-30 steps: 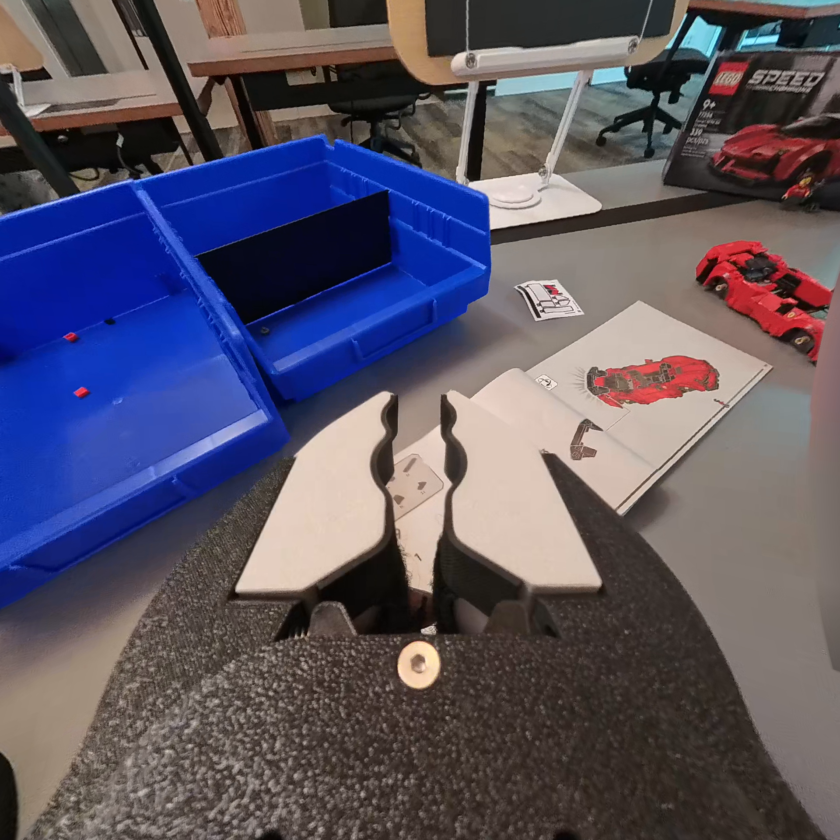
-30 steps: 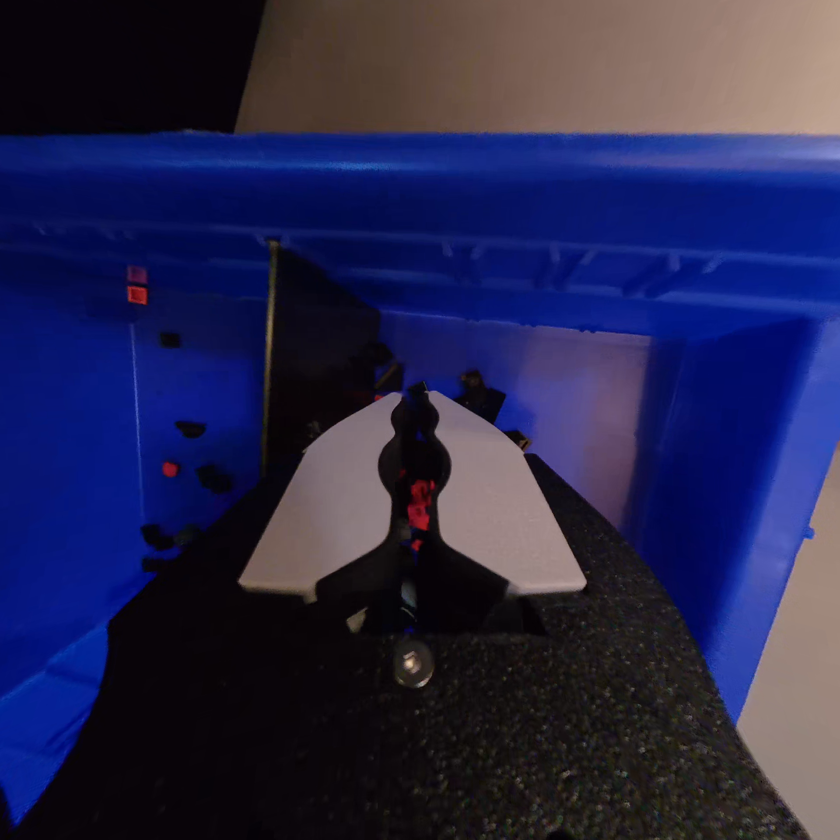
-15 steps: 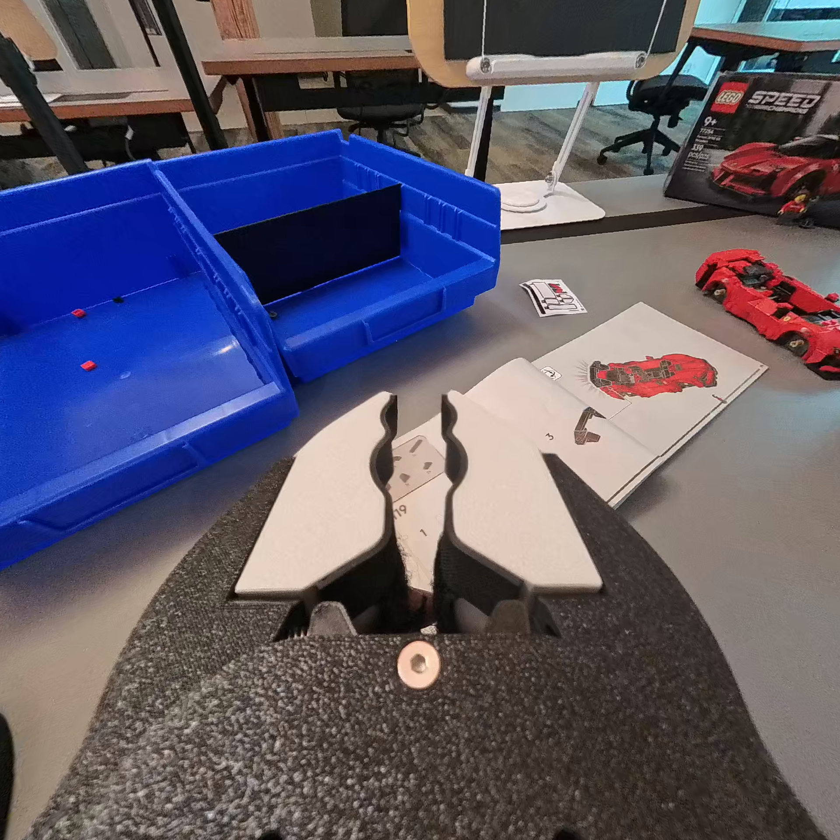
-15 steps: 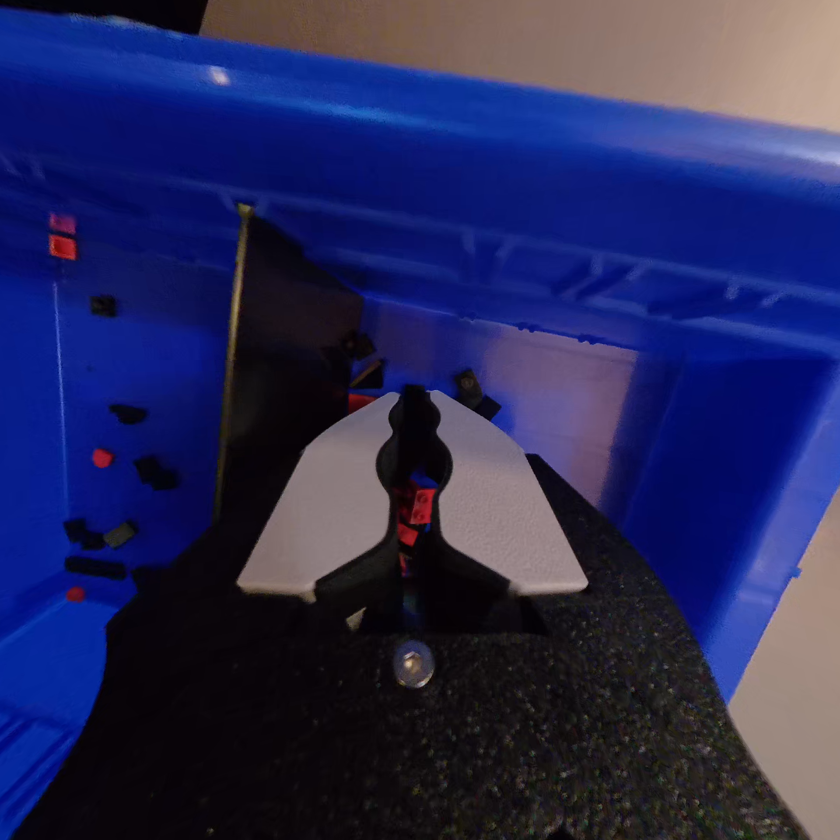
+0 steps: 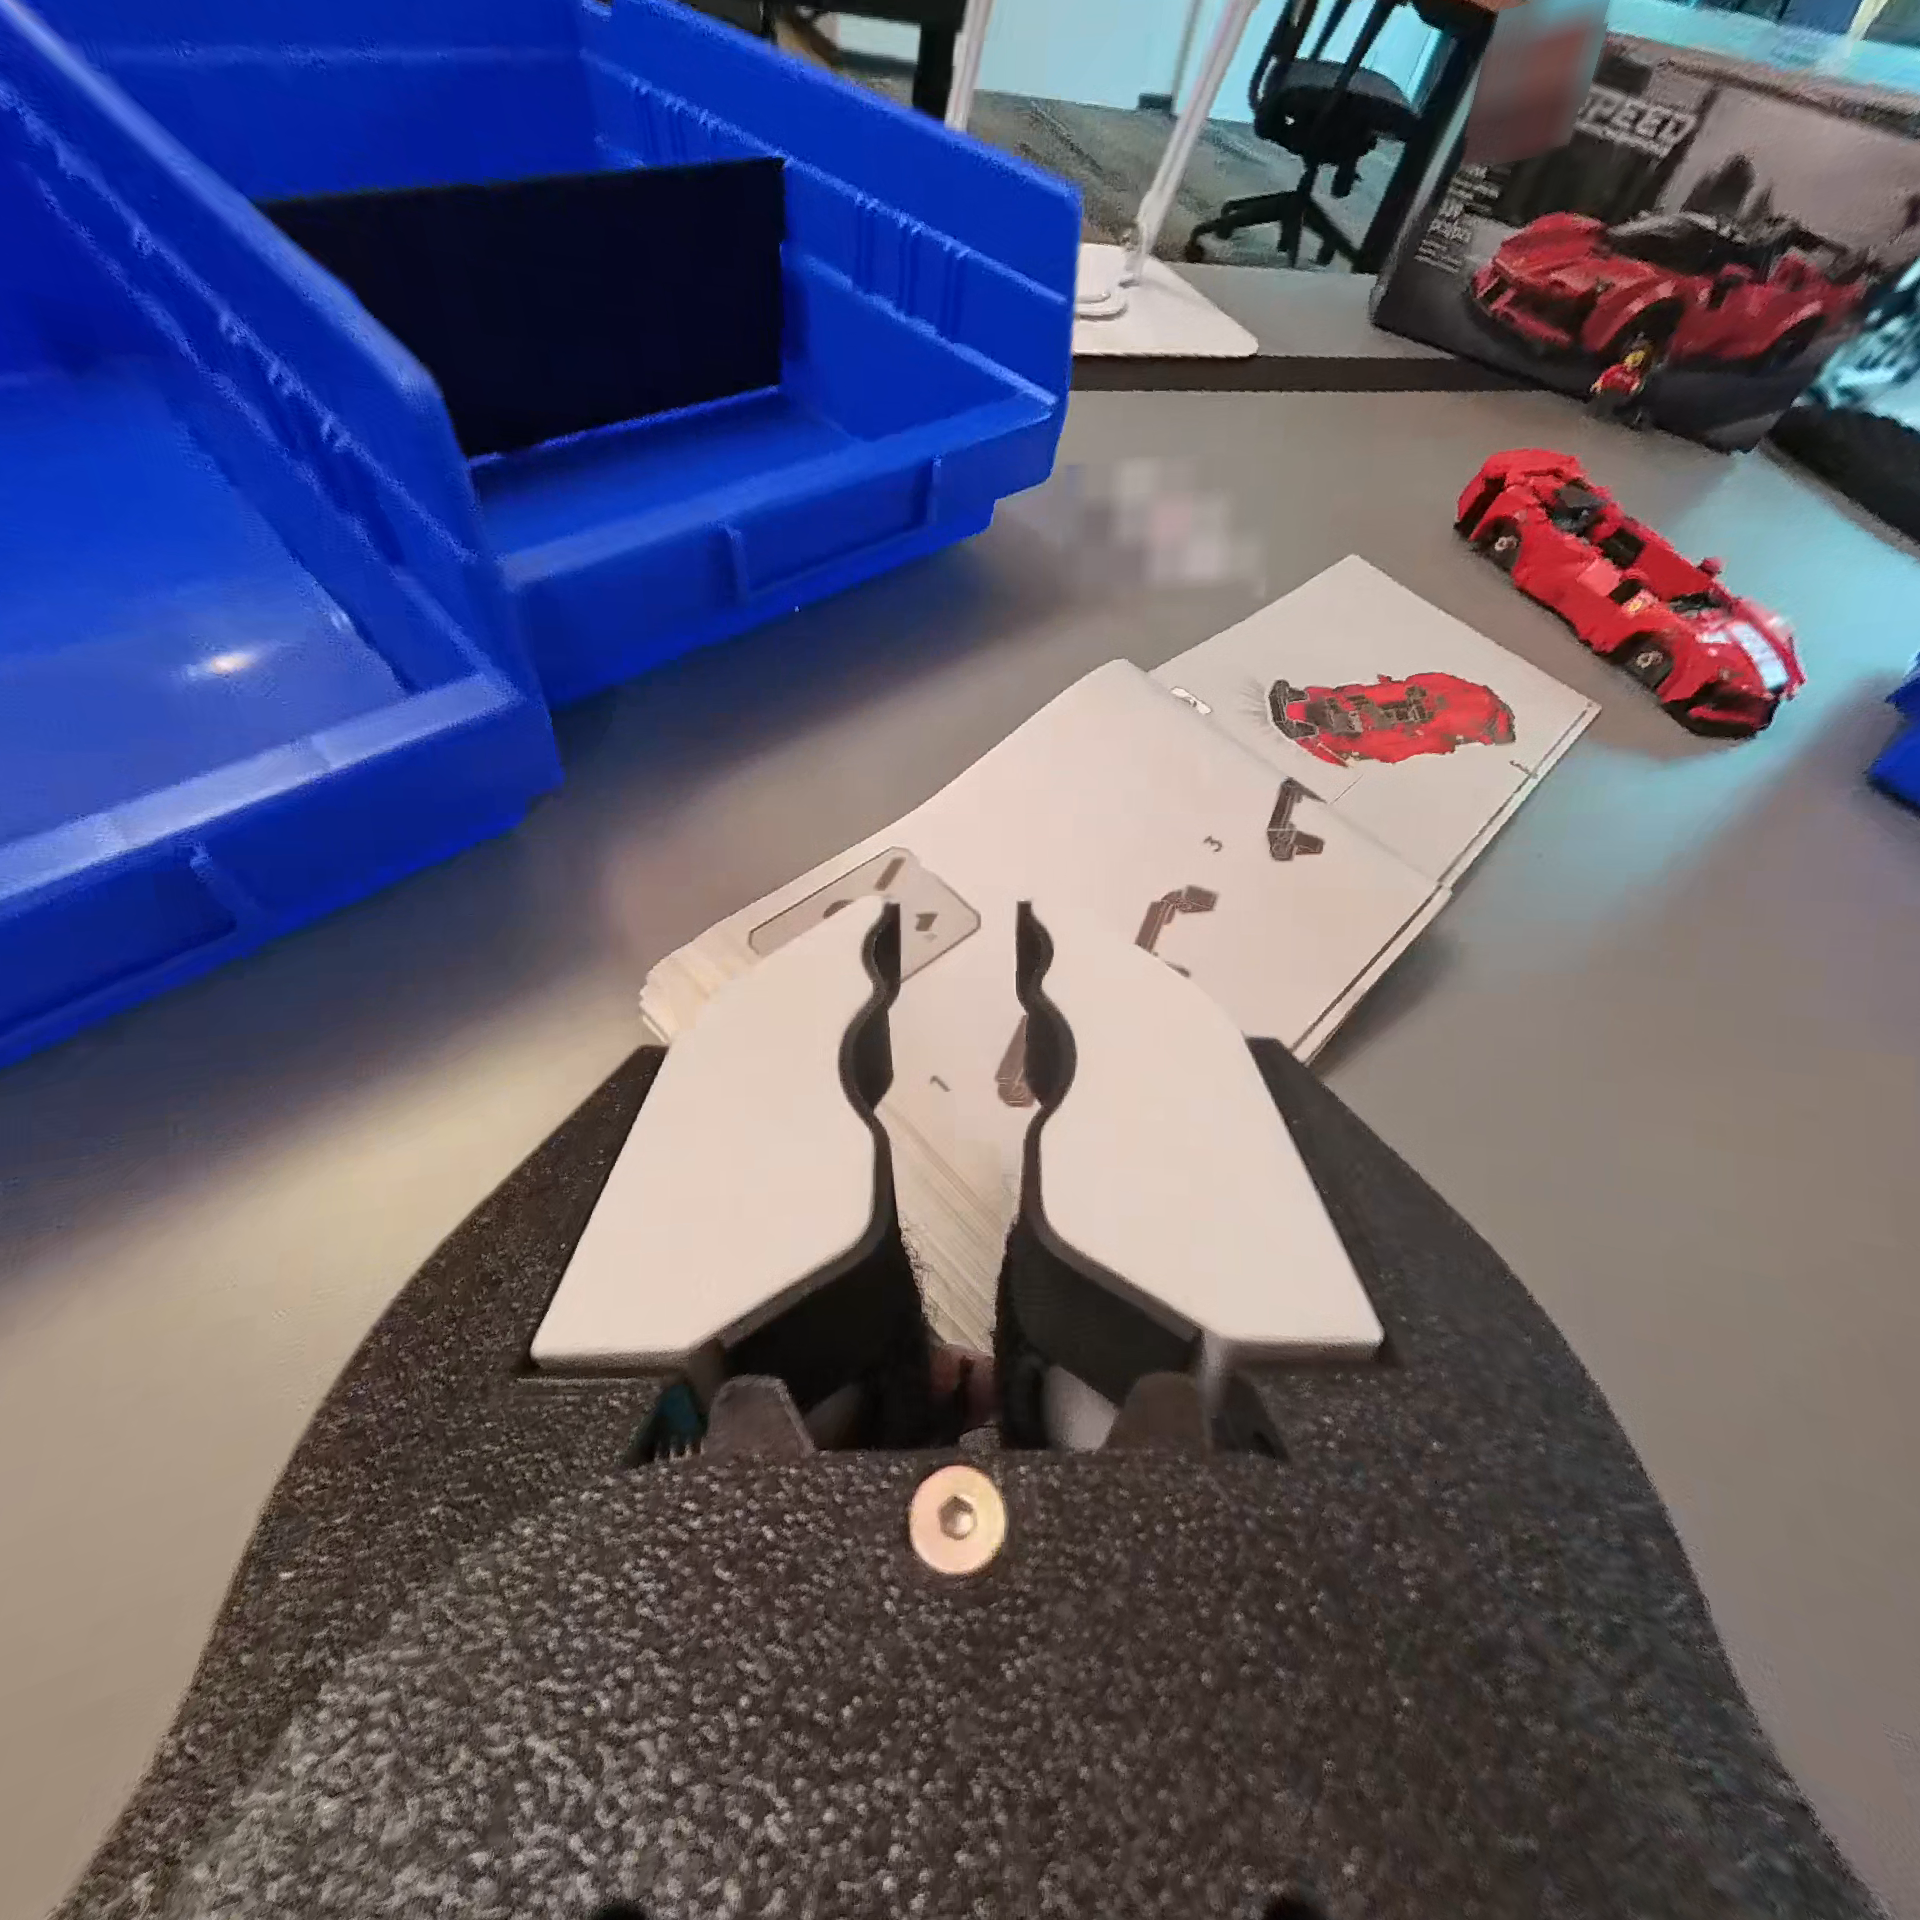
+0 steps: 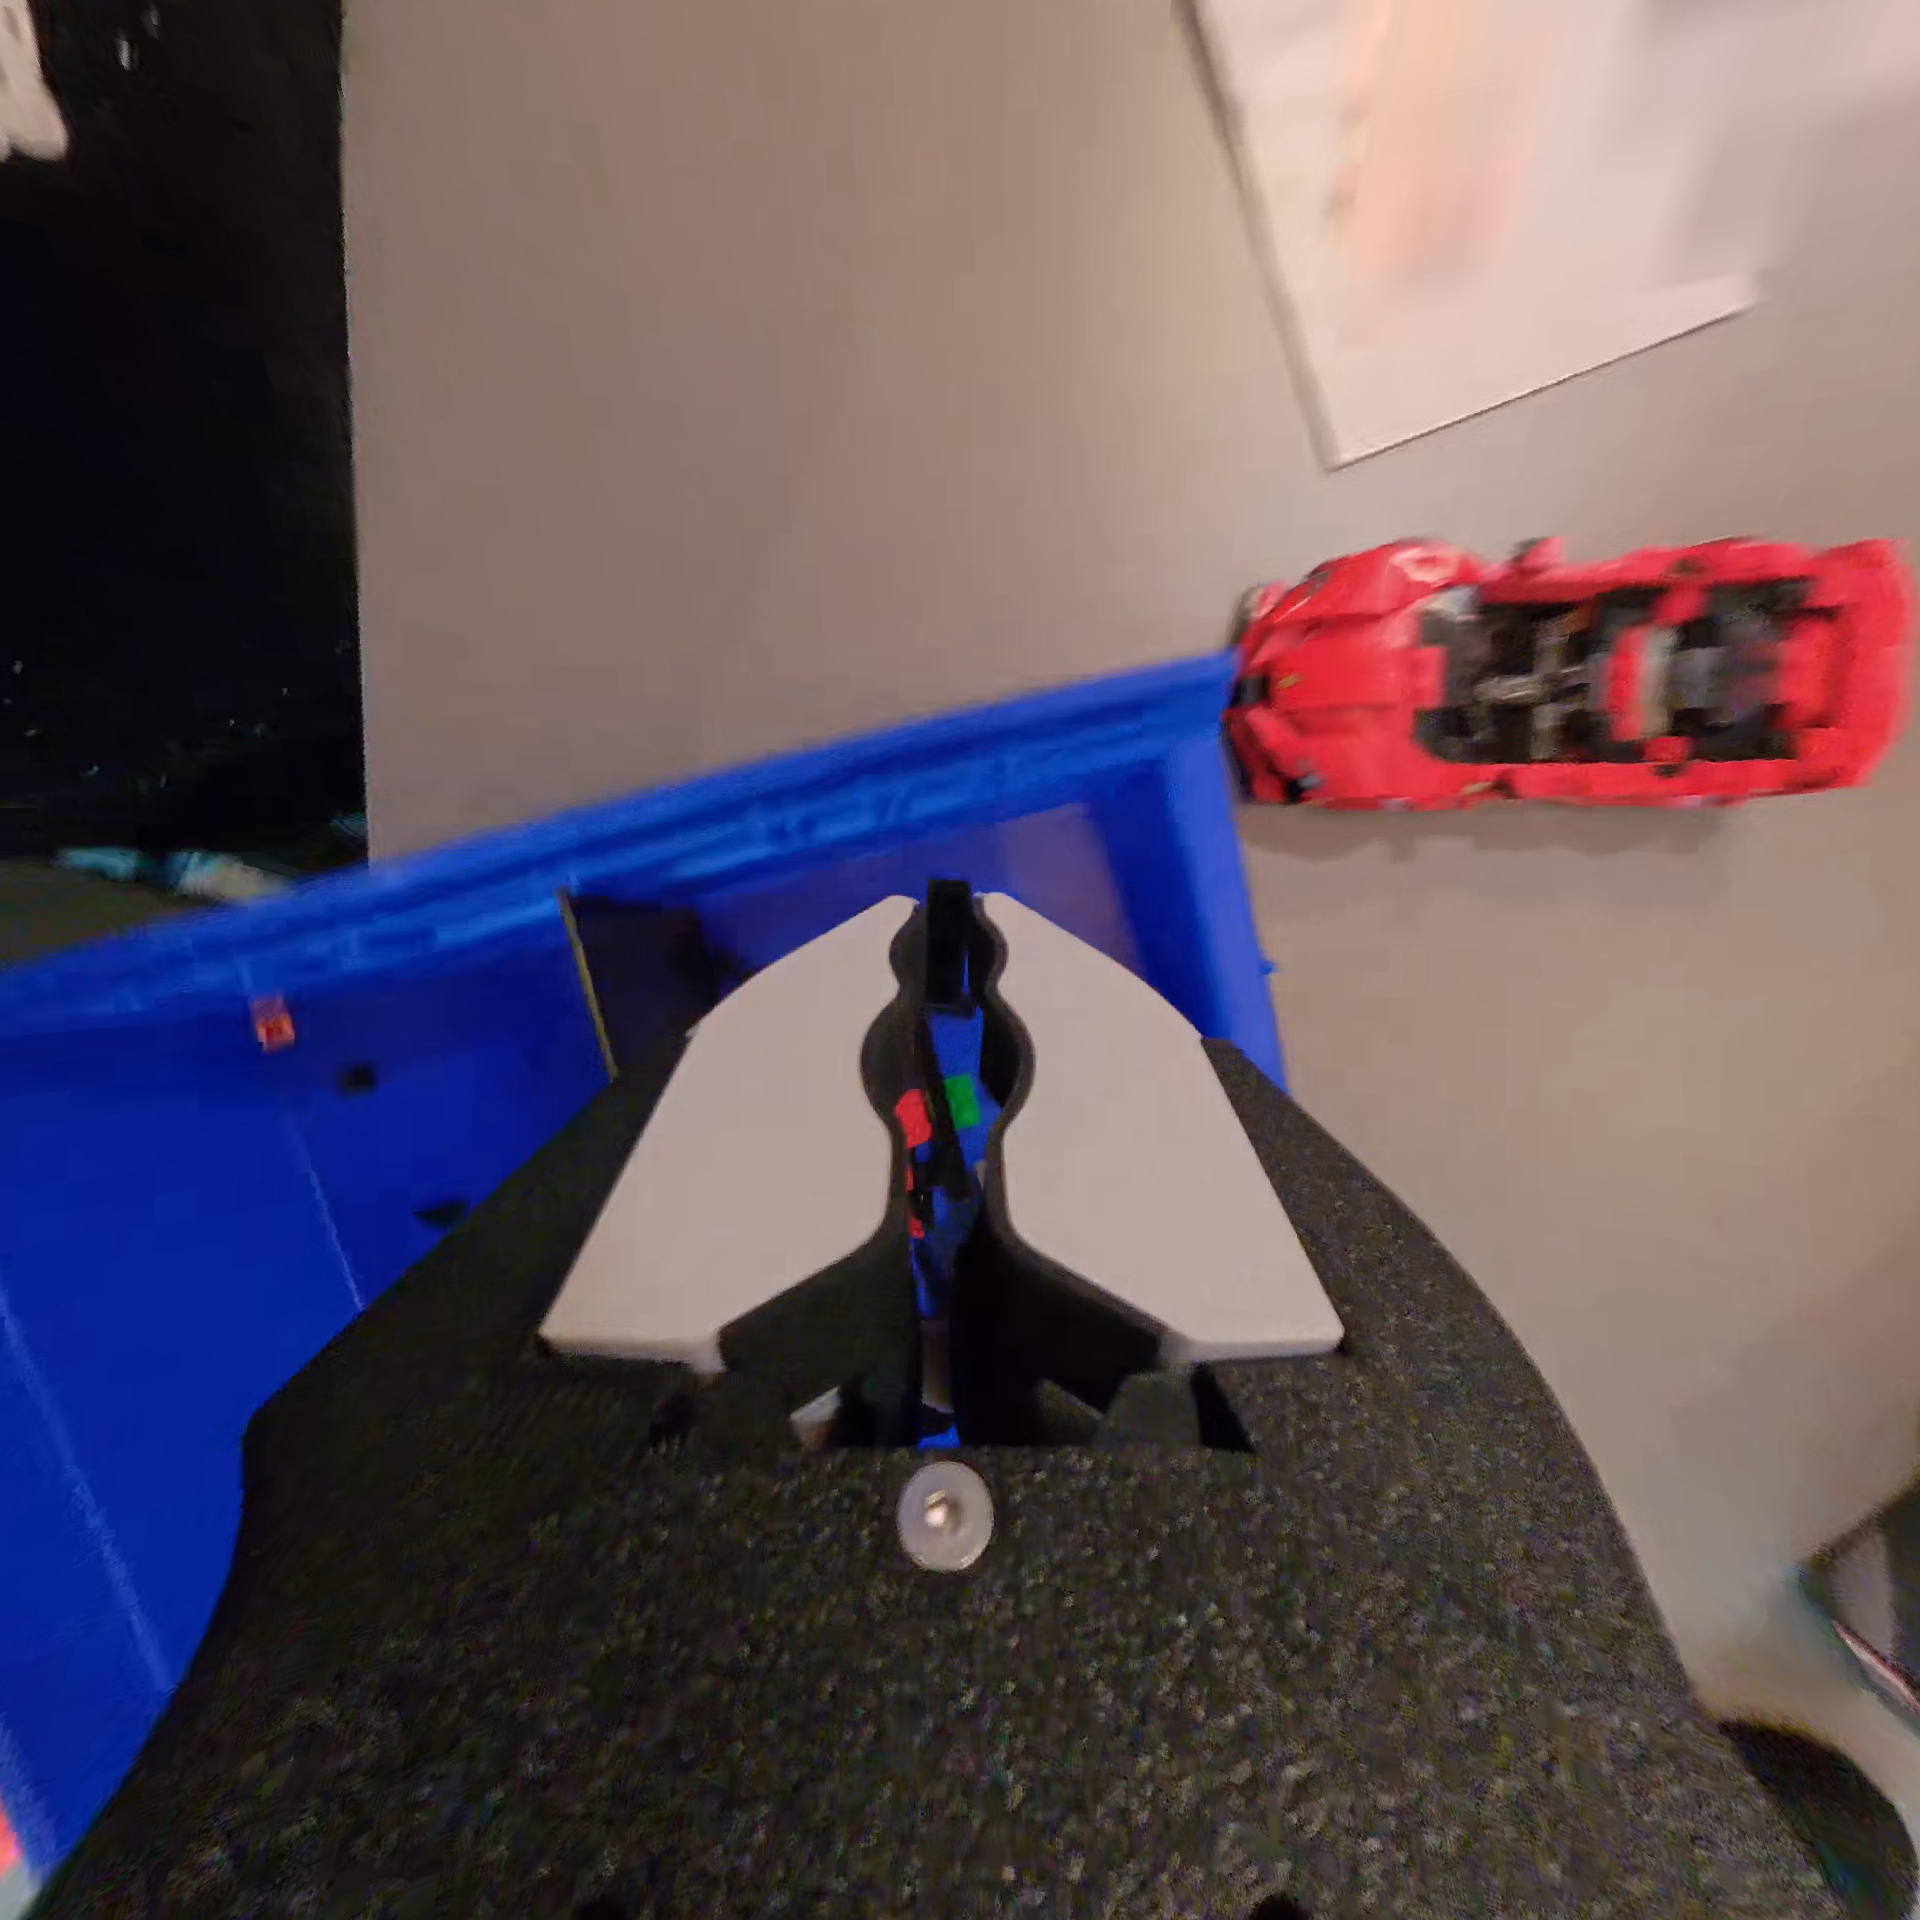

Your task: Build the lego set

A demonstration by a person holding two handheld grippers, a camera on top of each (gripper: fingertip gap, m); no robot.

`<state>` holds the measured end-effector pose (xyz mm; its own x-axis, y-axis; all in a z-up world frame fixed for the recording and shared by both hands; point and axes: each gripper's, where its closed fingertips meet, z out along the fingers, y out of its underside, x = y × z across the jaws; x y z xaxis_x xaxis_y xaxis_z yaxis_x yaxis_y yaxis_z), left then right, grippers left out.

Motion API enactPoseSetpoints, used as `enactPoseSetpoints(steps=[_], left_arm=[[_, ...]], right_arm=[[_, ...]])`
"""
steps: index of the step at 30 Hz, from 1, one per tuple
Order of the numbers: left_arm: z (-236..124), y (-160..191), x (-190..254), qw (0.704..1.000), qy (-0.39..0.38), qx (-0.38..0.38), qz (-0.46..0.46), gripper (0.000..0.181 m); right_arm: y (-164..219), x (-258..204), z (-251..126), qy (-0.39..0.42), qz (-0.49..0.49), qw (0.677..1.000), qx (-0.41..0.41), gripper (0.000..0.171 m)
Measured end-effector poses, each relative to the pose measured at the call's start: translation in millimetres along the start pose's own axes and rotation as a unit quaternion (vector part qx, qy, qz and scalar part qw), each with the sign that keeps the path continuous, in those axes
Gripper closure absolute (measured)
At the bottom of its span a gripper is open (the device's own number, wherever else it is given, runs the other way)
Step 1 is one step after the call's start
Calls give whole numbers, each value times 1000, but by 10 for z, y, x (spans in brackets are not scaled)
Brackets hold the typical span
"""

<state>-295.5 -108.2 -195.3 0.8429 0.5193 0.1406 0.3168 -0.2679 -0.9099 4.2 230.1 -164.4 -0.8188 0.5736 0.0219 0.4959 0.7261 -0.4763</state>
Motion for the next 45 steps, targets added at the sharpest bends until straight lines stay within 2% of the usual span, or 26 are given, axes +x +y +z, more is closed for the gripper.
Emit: enactPoseSetpoints(steps=[3,7,9,12,16,20,25,27,32,38,45], left_arm=[[75,63,-71,999,23,-16,-33,159],[199,212,-122,996,56,-57,-44,158],[216,253,-100,991,88,-74,-67,157],[200,289,-73,983,122,-85,-104,156],[174,300,-46,976,150,-86,-135,159],[159,276,-46,976,152,-74,-136,163],[156,271,-50,976,153,-71,-140,163],[158,275,-49,976,153,-73,-139,163],[162,279,-45,976,153,-75,-139,163],[162,281,-44,976,153,-76,-138,163],[171,285,-45,976,152,-78,-138,163]], right_arm=[[-443,165,-165,78,37,996,19,164],[-1287,333,-156,163,83,980,78,164],[-1671,389,18,183,115,972,97,164],[-2166,393,472,172,113,970,129,164],[-2520,532,1150,135,105,969,178,164],[-2590,791,1654,81,156,955,237,164],[-2285,903,2000,112,46,980,160,164],[-2192,906,2041,118,22,983,138,164],[-2132,926,1998,135,-8,980,143,164],[-1984,942,2066,144,-47,984,92,163],[-1973,846,2112,96,-41,991,83,155]])
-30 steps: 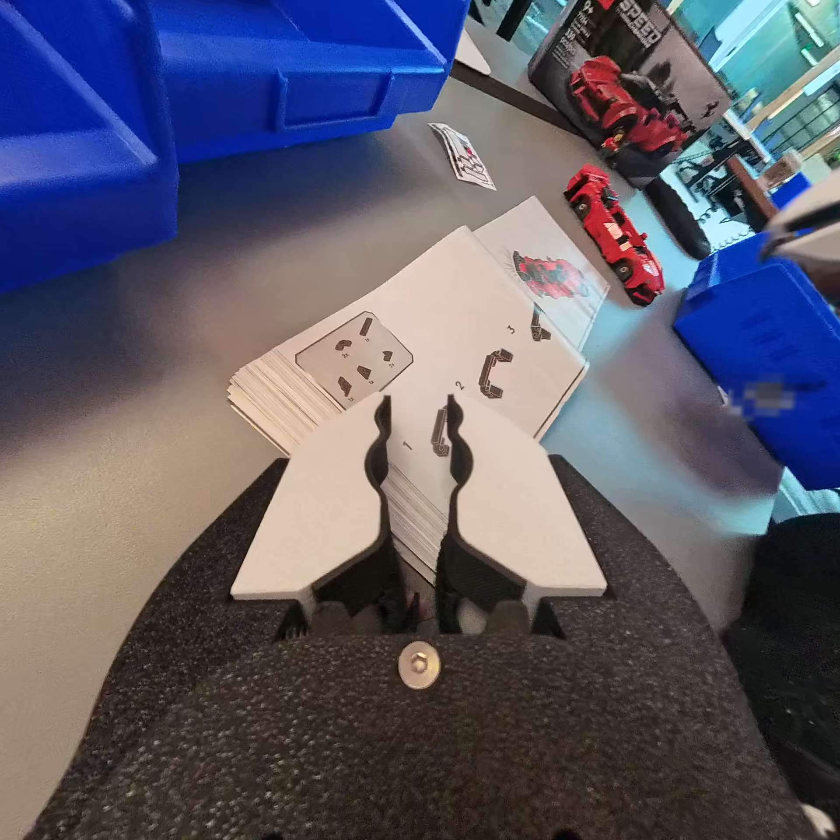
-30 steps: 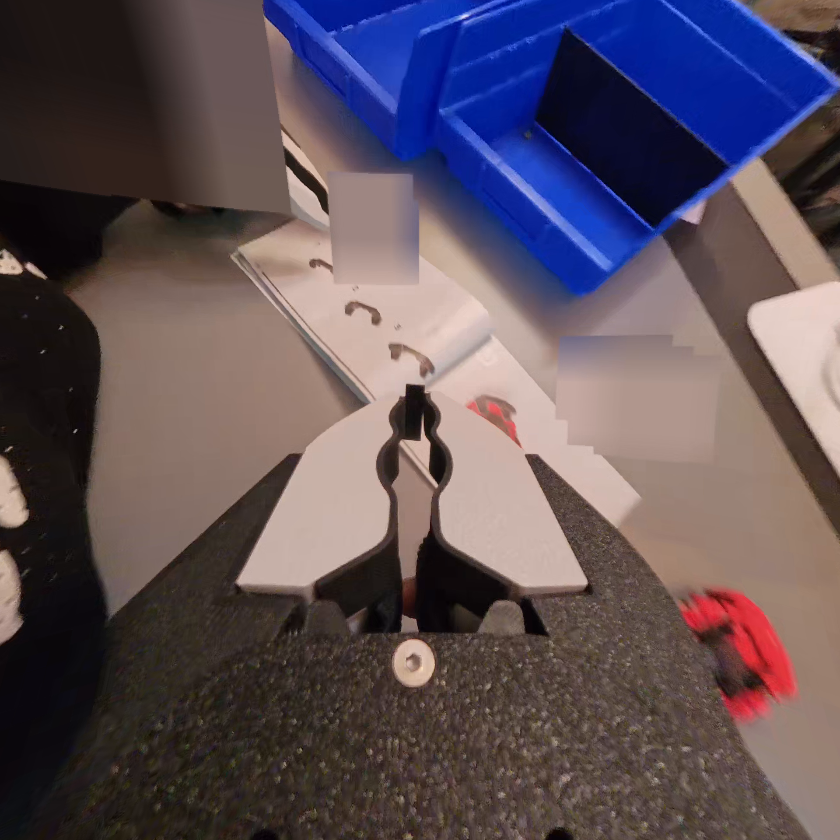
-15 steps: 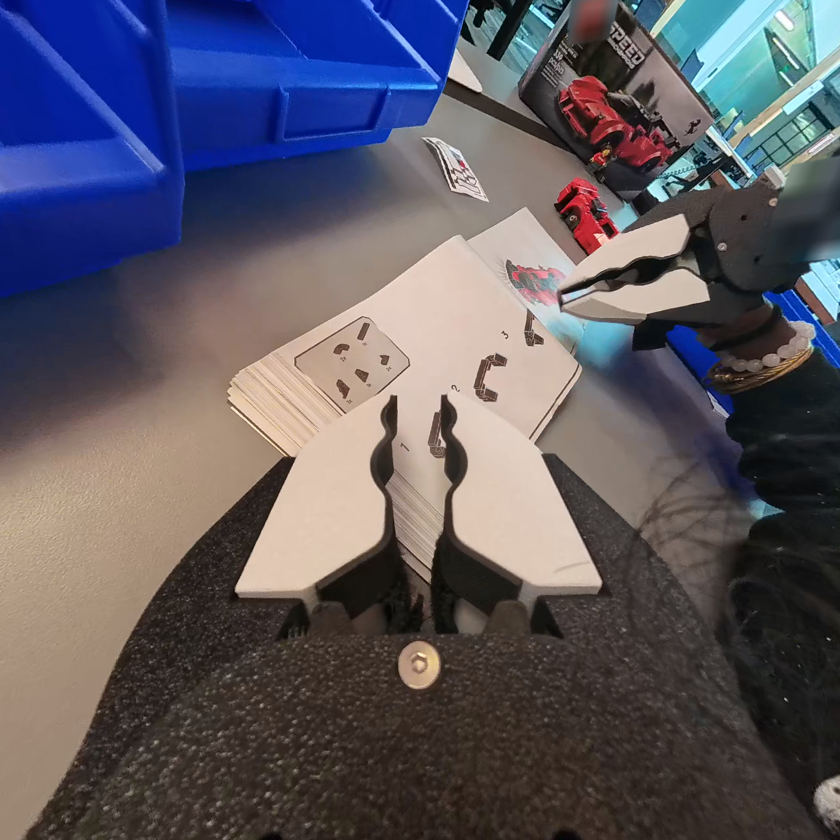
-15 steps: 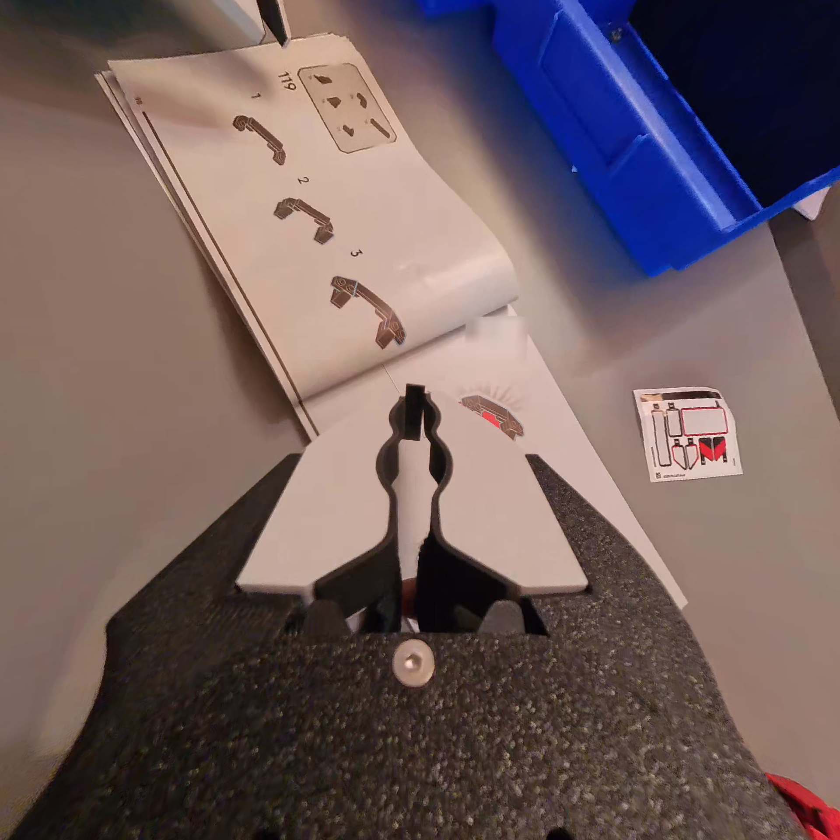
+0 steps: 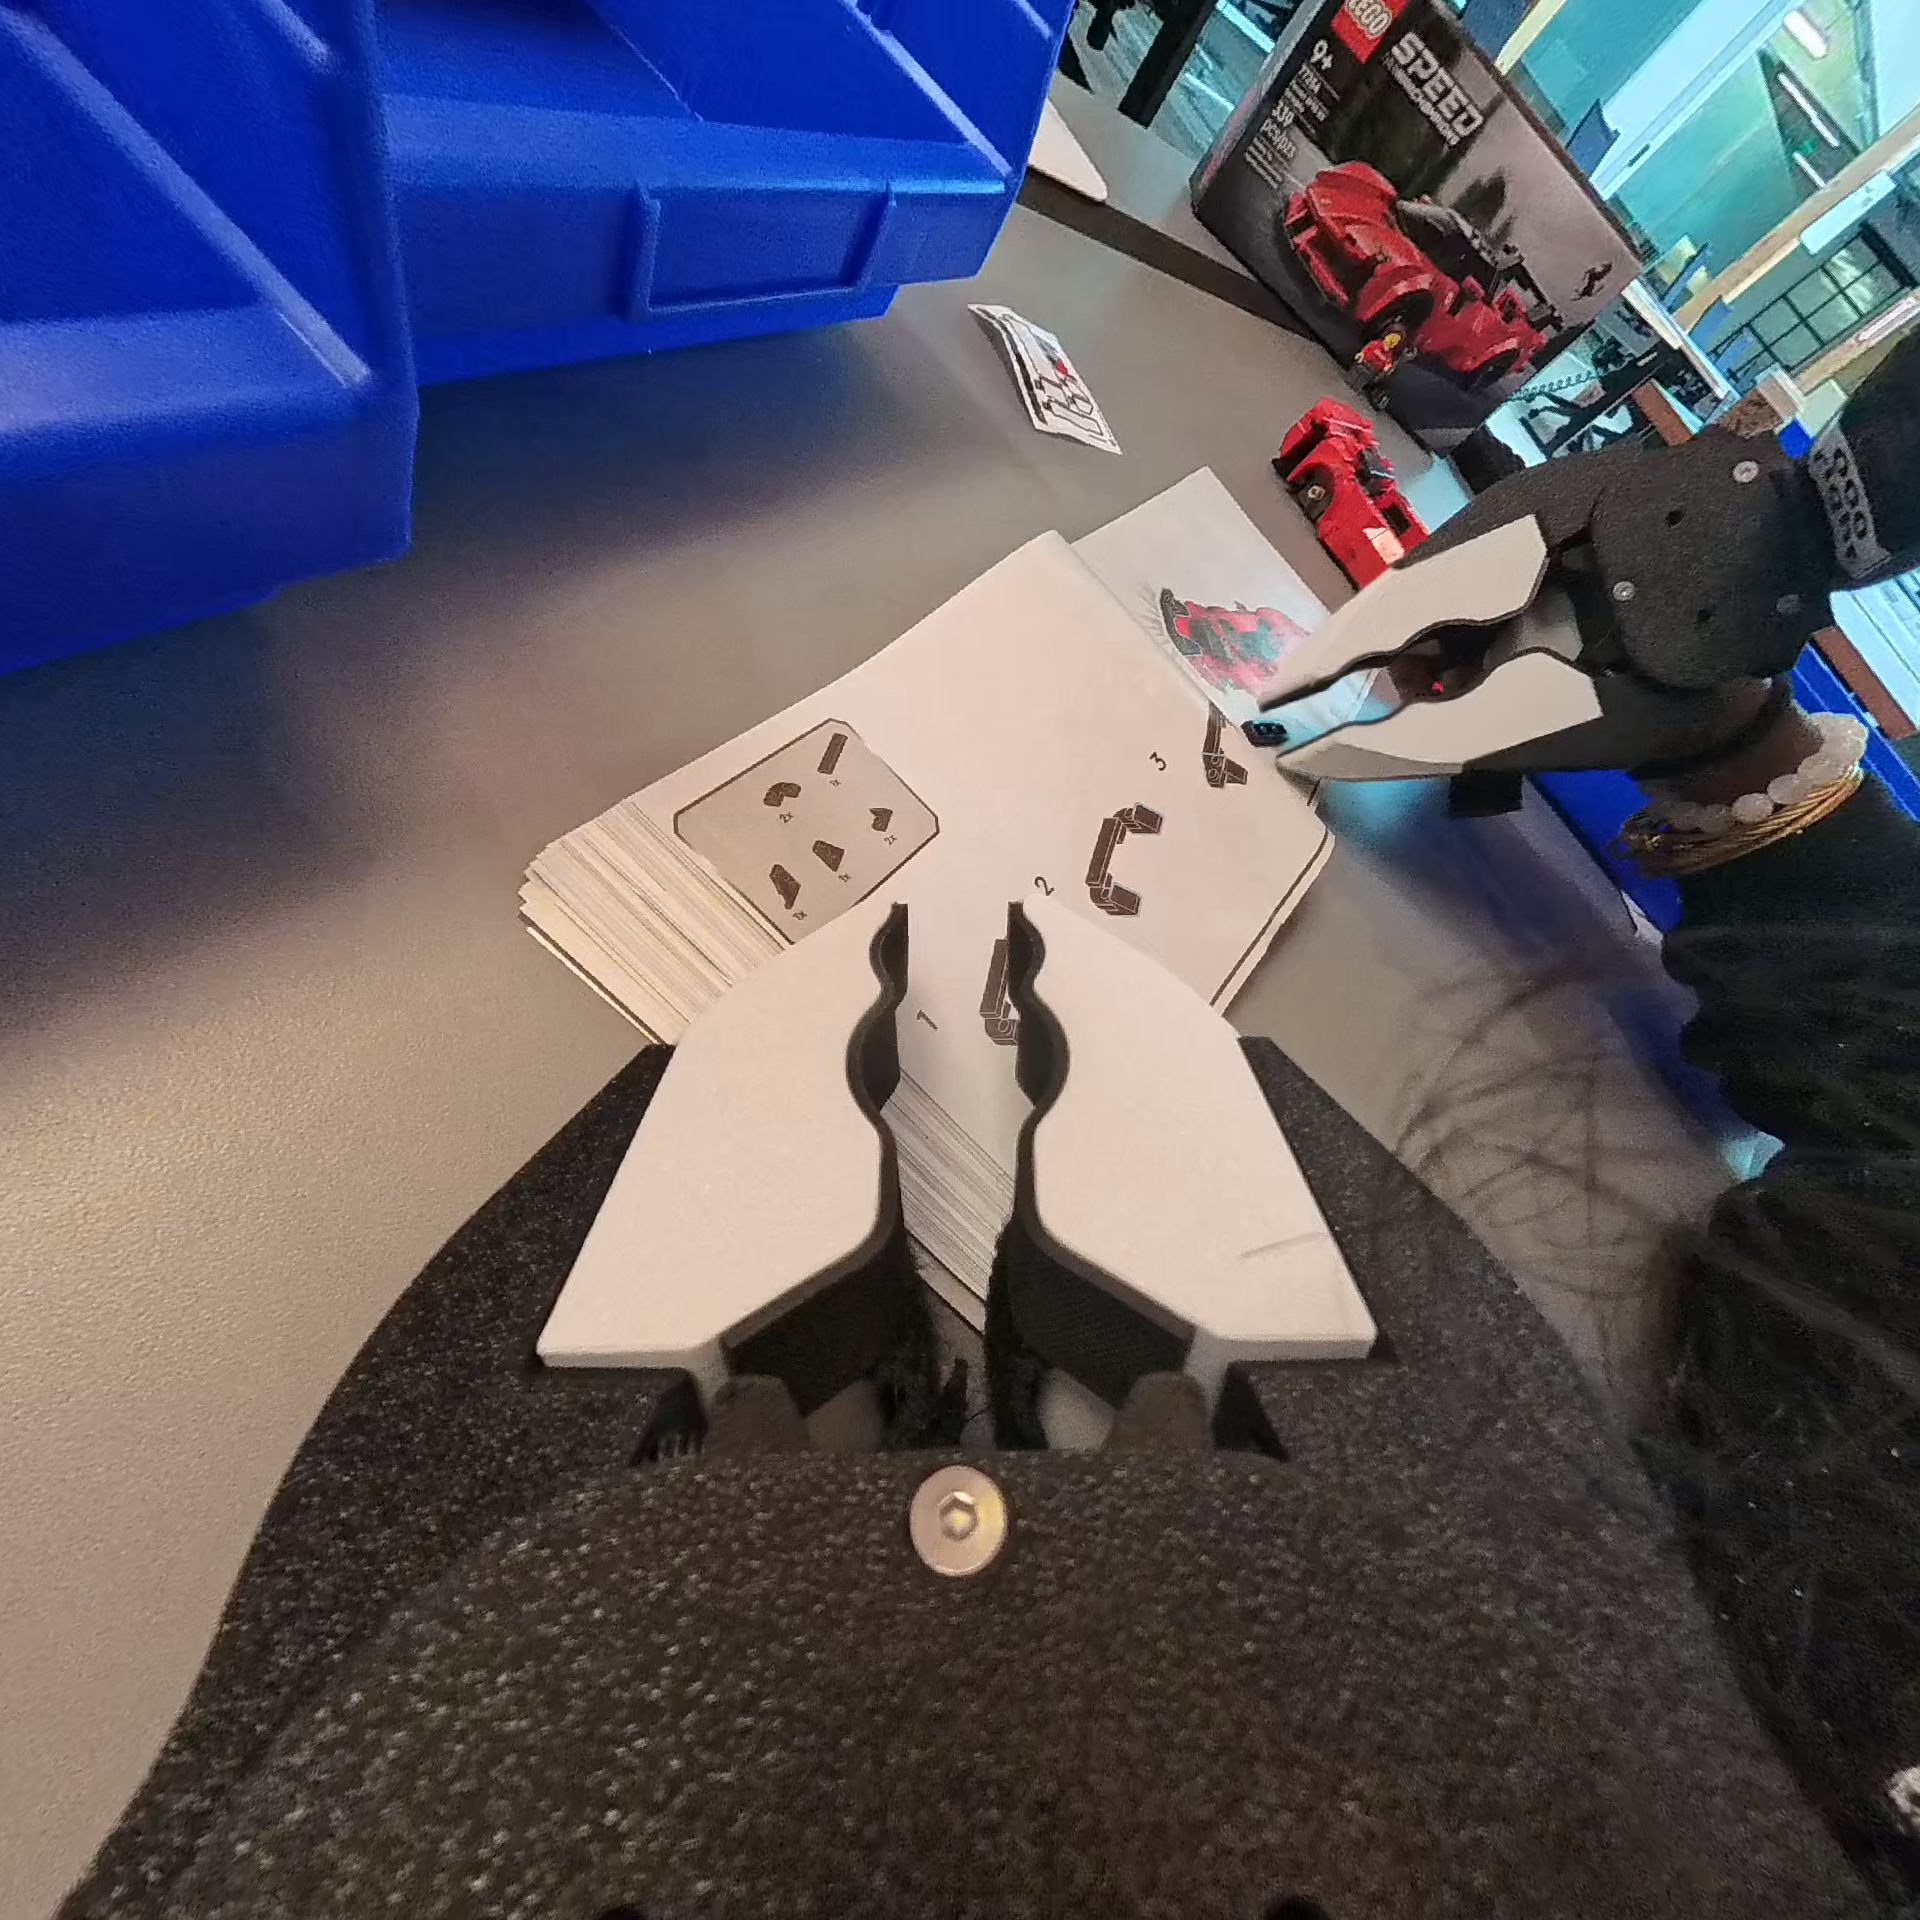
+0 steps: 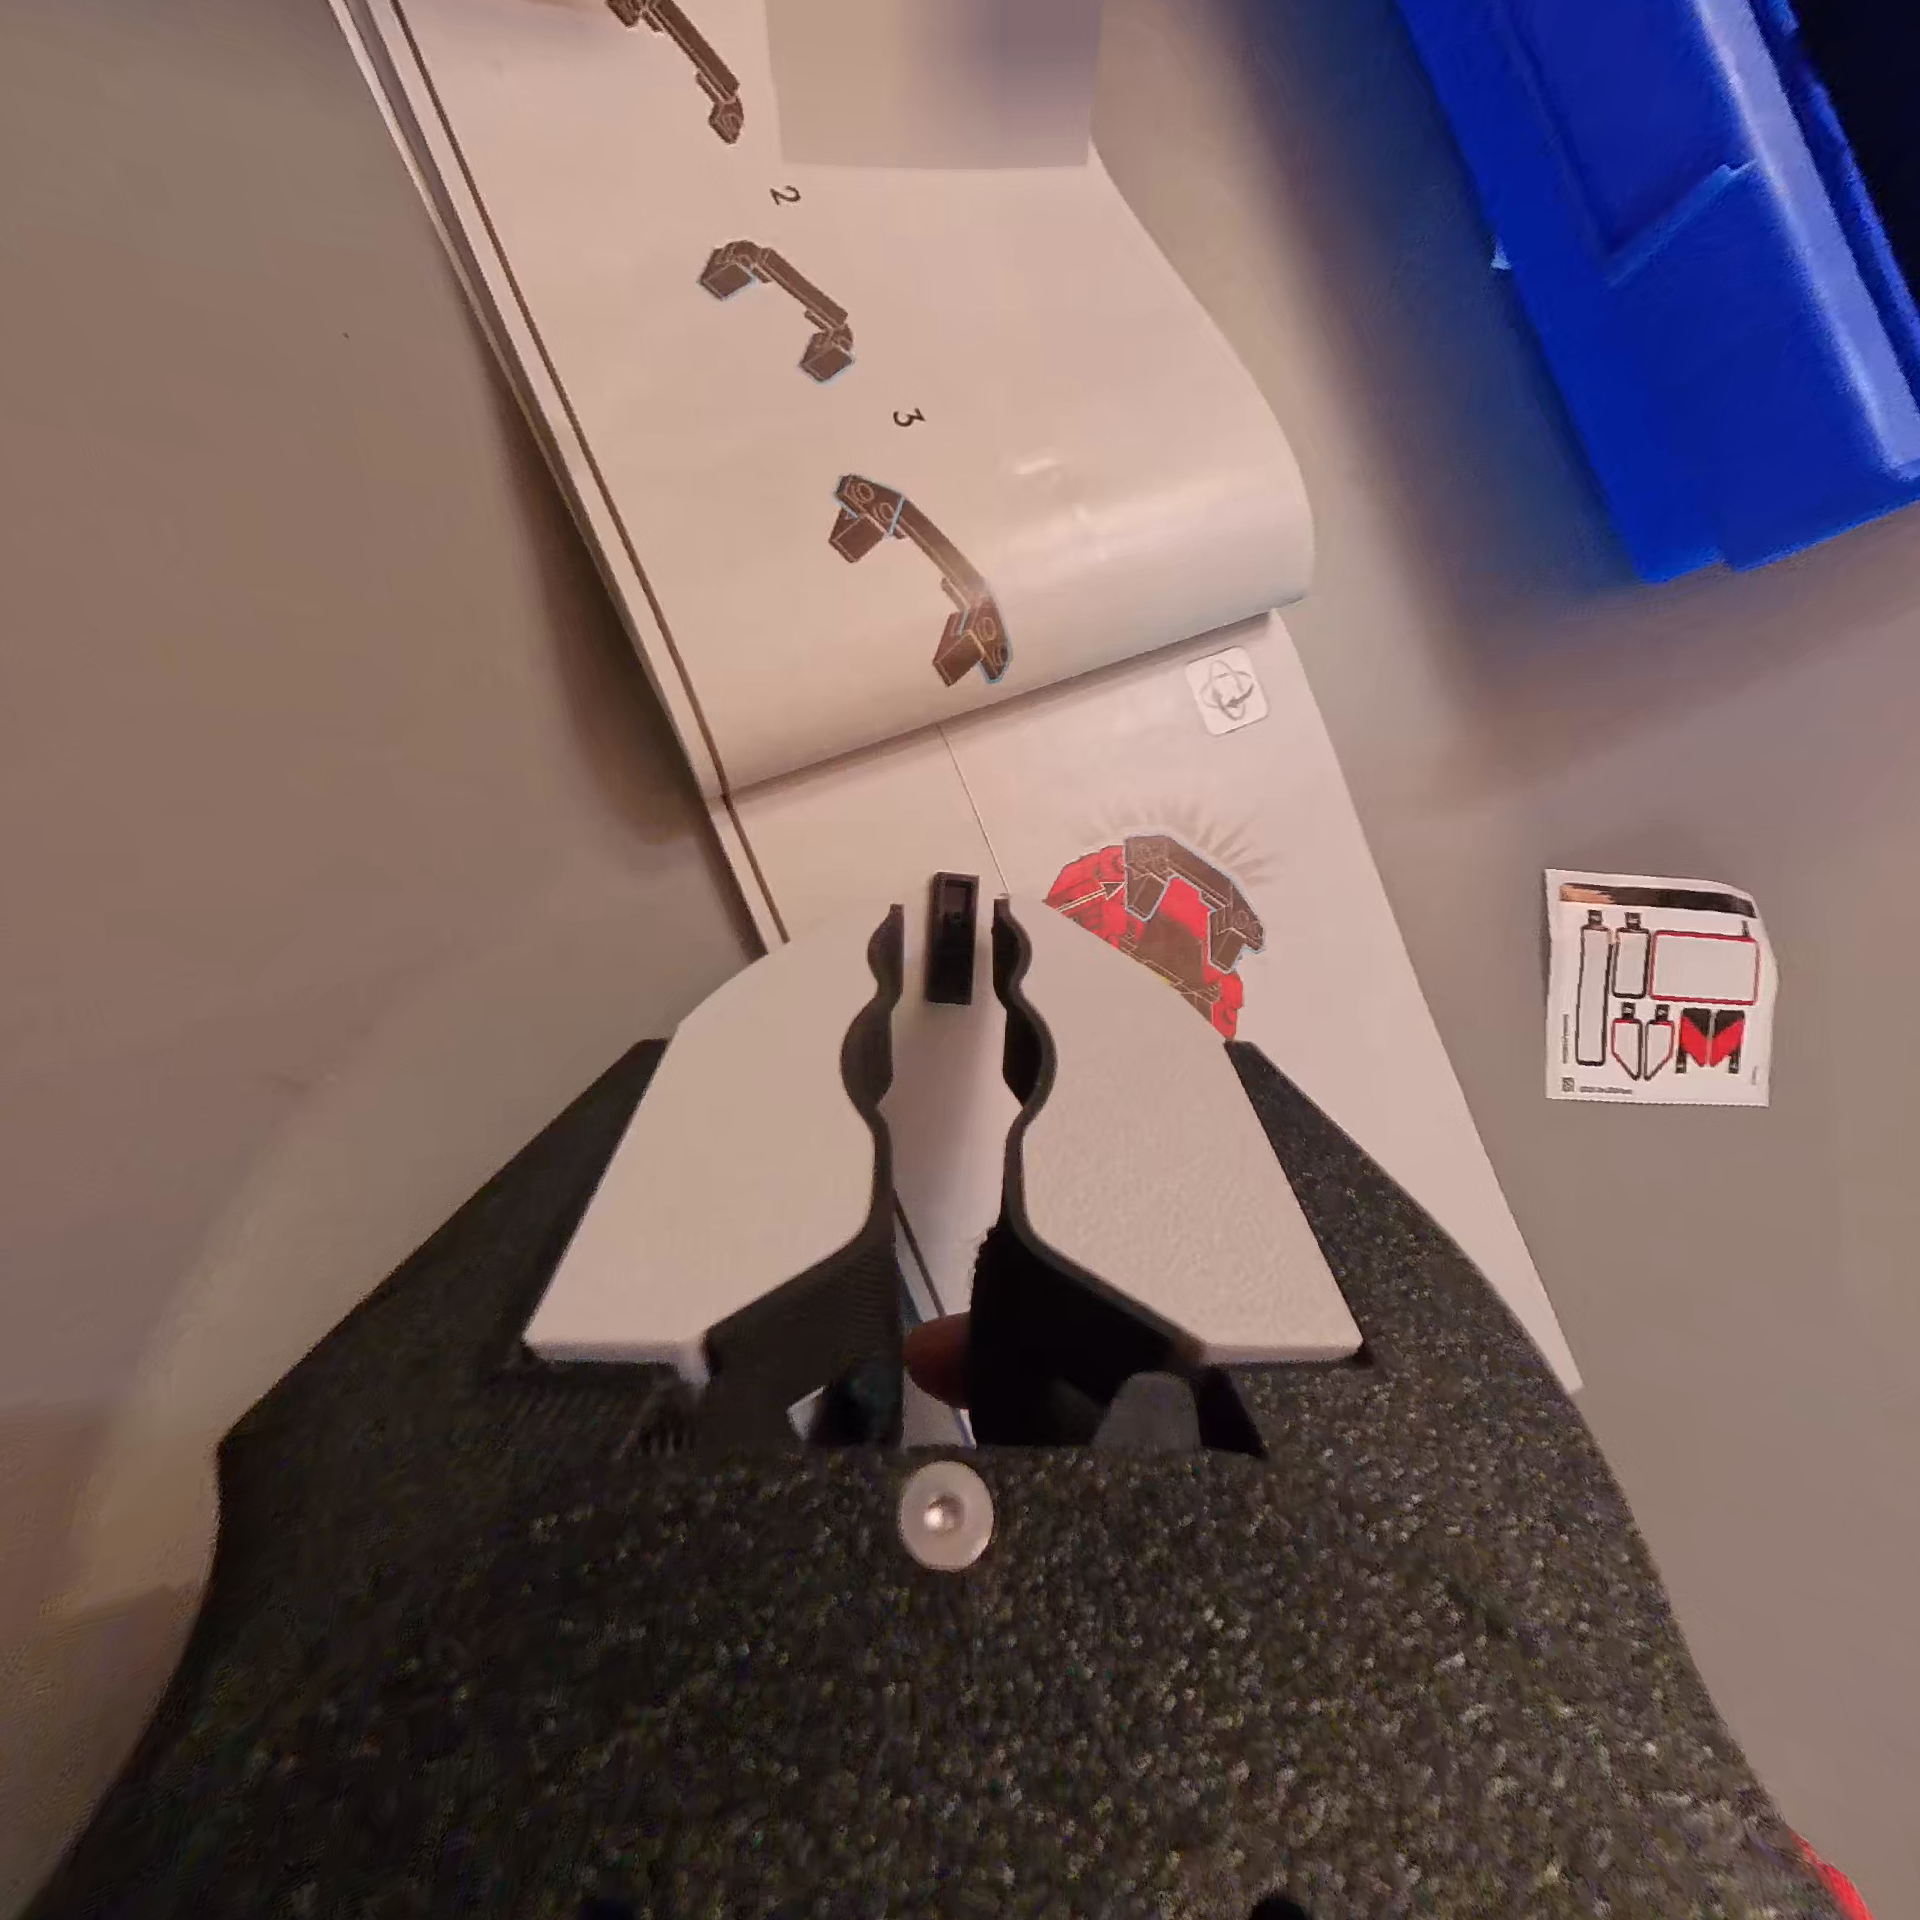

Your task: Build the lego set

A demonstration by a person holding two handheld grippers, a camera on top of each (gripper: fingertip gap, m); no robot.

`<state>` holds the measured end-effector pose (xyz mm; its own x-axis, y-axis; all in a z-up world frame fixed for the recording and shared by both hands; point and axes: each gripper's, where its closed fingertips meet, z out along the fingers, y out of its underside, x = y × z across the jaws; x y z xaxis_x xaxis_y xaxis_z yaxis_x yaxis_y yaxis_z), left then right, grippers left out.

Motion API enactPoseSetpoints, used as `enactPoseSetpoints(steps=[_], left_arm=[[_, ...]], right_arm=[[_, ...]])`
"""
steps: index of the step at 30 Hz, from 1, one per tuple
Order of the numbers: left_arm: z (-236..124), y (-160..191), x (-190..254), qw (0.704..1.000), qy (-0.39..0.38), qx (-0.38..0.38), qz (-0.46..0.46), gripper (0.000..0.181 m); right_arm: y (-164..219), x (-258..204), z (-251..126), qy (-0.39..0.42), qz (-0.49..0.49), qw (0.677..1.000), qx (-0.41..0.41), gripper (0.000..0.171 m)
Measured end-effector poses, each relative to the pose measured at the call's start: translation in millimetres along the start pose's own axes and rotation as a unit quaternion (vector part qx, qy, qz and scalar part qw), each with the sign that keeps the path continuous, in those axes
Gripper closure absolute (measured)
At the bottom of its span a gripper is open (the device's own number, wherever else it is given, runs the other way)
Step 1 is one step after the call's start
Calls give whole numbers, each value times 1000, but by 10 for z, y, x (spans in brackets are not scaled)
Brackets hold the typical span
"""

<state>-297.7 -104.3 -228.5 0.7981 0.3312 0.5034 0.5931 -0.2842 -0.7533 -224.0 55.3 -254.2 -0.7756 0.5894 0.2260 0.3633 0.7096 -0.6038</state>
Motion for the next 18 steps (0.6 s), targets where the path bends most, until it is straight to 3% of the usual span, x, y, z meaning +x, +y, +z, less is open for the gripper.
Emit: enactPoseSetpoints(steps=[6,12,18], left_arm=[[-2,-3,3,1000,0,0,0,163],[-8,-2,0,1000,0,2,-1,163],[-1,10,9,1000,3,-4,3,162]], right_arm=[[-34,23,-58,-2,19,1000,14,161],[109,-14,-26,-16,10,999,-36,162],[77,-11,-22,-29,45,999,-7,170]])
